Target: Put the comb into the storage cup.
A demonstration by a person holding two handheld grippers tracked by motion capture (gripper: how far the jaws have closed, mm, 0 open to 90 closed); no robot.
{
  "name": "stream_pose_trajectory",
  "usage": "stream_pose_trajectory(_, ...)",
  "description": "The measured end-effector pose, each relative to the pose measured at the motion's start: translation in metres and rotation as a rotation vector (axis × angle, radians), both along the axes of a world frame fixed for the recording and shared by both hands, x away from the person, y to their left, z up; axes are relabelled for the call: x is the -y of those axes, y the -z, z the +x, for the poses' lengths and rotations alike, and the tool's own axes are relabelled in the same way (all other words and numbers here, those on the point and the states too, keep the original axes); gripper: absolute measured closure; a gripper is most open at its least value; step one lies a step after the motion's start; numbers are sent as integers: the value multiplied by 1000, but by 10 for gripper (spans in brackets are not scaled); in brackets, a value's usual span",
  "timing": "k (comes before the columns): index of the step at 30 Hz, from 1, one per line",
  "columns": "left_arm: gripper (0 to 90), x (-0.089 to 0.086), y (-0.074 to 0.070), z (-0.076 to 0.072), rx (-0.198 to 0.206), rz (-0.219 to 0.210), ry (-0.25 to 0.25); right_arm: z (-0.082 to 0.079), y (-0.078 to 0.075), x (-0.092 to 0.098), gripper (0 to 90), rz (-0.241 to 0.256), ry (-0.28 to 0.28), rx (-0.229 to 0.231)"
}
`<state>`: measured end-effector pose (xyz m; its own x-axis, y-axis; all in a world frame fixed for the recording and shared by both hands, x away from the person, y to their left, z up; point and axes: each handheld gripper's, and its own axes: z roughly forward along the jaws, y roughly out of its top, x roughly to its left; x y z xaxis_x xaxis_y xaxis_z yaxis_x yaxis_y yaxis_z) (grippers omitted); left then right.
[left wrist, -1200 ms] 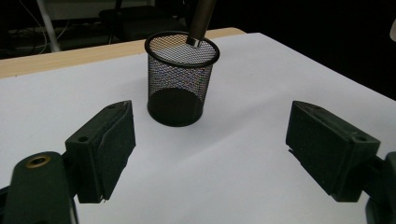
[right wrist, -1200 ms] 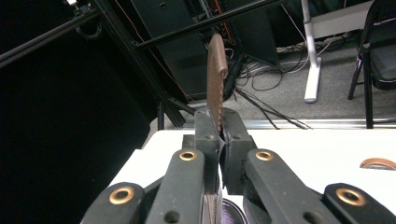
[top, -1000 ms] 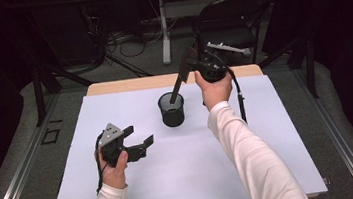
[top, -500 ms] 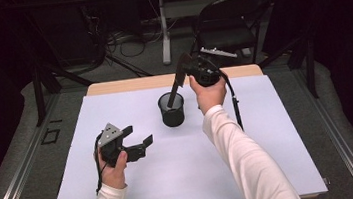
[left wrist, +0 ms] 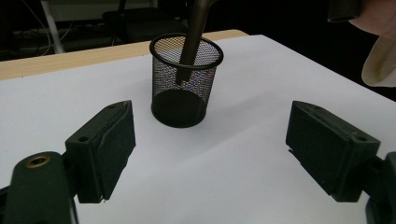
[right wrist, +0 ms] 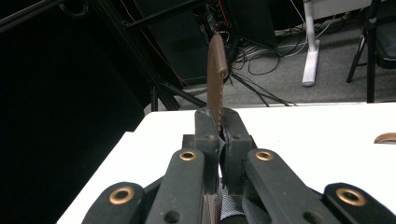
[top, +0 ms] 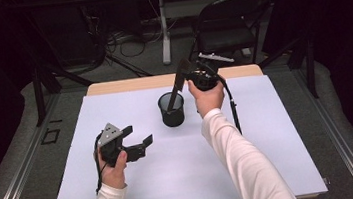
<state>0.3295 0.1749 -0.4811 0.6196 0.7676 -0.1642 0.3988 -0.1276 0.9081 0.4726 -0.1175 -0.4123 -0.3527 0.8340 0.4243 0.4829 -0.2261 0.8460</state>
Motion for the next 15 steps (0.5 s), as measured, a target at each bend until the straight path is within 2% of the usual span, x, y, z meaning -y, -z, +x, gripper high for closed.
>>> stream_pose_trajectory(15, 160, 1, 1, 0, -4, 7, 4, 2, 21, -2, 880, 7, 4, -25)
